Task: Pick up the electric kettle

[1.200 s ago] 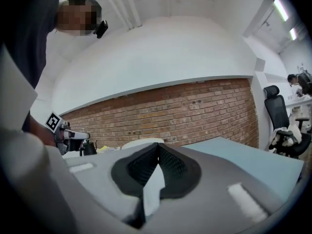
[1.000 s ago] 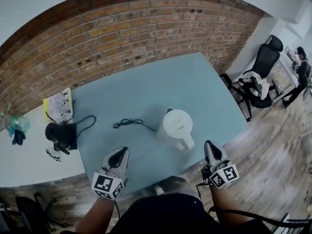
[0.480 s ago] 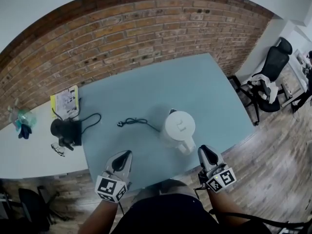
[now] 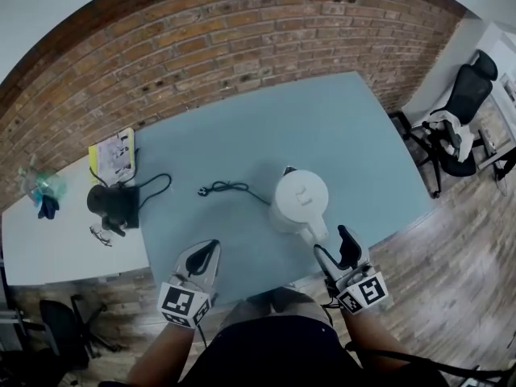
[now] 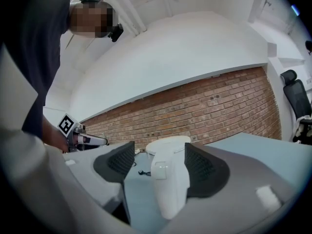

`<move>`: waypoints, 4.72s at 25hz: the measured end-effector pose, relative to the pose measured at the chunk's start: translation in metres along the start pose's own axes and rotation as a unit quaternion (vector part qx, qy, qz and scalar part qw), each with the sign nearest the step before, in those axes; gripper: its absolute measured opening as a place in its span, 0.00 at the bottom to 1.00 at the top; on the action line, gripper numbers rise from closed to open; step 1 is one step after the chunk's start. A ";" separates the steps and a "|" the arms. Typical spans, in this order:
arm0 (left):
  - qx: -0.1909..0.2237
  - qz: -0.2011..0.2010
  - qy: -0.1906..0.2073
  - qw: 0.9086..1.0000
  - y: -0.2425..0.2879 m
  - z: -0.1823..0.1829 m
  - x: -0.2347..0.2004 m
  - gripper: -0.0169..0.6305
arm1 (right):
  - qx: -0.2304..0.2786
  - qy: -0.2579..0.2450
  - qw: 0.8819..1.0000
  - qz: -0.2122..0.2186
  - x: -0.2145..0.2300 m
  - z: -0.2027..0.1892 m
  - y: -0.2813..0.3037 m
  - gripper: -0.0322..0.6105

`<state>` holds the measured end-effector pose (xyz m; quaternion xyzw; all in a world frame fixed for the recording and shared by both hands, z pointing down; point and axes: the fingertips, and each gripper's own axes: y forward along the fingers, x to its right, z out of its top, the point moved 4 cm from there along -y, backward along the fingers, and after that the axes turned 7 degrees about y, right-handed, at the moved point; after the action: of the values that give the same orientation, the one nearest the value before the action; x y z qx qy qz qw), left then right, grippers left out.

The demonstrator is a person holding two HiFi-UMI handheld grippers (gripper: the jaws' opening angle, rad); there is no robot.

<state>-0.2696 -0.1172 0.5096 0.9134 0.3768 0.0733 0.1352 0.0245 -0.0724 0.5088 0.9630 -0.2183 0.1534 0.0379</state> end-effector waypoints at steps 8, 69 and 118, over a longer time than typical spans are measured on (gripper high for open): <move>-0.008 0.004 0.006 1.000 0.000 0.004 0.000 0.03 | -0.038 -0.022 0.998 -0.037 0.010 -0.024 0.012 0.70; -0.061 0.040 -0.001 0.997 -0.017 -0.014 -0.017 0.03 | -0.045 -0.069 0.994 -0.072 0.020 -0.057 0.043 0.24; -0.058 0.077 -0.009 0.995 -0.036 -0.013 -0.015 0.03 | 0.052 -0.060 0.996 -0.025 0.019 0.026 0.063 0.24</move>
<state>-0.3071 -0.1003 0.5108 0.9311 0.2990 0.0973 0.1849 0.0206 -0.1404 0.4902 0.9764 -0.1873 0.1052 -0.0219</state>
